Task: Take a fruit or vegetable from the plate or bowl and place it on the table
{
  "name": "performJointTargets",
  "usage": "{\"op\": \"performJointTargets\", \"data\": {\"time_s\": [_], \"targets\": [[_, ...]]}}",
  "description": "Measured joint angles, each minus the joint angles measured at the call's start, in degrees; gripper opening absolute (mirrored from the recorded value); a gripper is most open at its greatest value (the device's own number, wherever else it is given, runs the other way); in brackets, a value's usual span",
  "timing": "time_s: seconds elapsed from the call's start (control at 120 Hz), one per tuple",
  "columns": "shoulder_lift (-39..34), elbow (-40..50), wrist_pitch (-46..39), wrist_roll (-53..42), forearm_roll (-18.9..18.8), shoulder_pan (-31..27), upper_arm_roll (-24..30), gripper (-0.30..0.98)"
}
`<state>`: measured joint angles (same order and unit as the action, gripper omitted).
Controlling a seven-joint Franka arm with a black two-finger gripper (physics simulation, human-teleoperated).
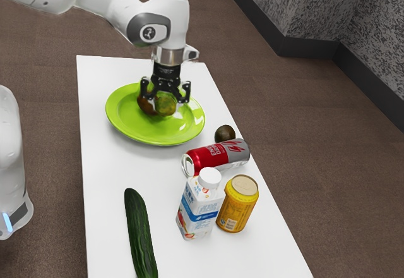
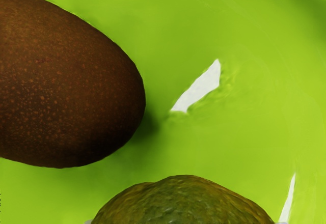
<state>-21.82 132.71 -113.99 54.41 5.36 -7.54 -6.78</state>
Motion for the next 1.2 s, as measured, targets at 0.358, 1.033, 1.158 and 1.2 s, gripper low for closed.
{"op": "performJointTargets", "data": {"time_s": [0.358, 1.033, 1.158, 1.2], "targets": [[22.51, -31.13, 8.77, -4.02, 0.81, 0.6, -7.61, 0.24], [30.1, -37.6, 12.29, -15.27, 3.56, -8.18, -10.42, 0.59], [30.17, -37.49, 11.89, -16.5, 3.76, -8.25, -10.38, 0.65], [30.29, -37.5, 11.7, -16.86, 3.79, -8.16, -10.37, 0.66]]}}
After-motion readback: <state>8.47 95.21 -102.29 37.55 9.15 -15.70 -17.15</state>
